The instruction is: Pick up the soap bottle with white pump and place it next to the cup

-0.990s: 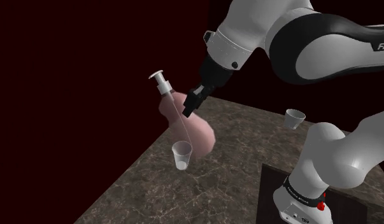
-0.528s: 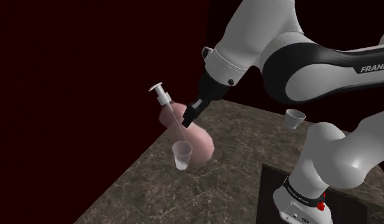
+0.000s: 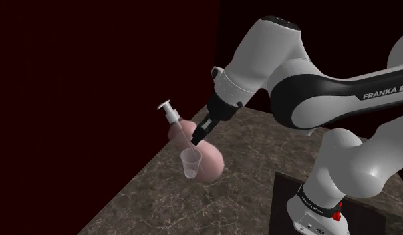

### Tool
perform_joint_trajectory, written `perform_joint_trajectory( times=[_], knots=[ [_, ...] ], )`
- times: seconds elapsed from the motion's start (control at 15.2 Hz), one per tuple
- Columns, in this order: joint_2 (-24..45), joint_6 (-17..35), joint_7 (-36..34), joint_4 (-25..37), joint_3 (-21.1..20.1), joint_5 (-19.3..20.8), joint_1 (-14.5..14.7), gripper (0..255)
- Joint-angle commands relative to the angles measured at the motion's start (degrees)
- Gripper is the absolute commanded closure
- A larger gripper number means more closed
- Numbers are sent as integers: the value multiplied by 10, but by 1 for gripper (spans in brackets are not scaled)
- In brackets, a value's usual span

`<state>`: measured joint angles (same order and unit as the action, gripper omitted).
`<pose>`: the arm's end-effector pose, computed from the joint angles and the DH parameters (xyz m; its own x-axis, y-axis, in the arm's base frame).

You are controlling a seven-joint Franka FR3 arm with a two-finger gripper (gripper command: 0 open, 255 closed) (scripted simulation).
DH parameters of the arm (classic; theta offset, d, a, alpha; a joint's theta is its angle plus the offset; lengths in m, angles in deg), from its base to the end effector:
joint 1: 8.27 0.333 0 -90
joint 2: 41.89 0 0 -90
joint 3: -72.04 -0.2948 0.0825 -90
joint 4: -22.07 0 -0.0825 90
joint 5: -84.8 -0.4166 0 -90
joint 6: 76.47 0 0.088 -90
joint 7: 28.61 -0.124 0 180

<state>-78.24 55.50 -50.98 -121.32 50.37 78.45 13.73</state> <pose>0.3238 0.3173 0.4809 0.8775 0.2532 0.4072 0.2952 -0.9545 -0.0427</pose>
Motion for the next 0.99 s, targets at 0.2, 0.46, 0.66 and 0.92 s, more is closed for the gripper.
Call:
perform_joint_trajectory(
  times=[0.2,0.46,0.66,0.92],
  knots=[
    [12,43,-4,-30,-8,-1,-1,255],
    [22,77,-8,-54,-15,-2,-2,255],
    [31,103,-12,-71,-22,-2,-3,255],
    [46,139,-18,-92,-31,0,-6,255]
  ],
)
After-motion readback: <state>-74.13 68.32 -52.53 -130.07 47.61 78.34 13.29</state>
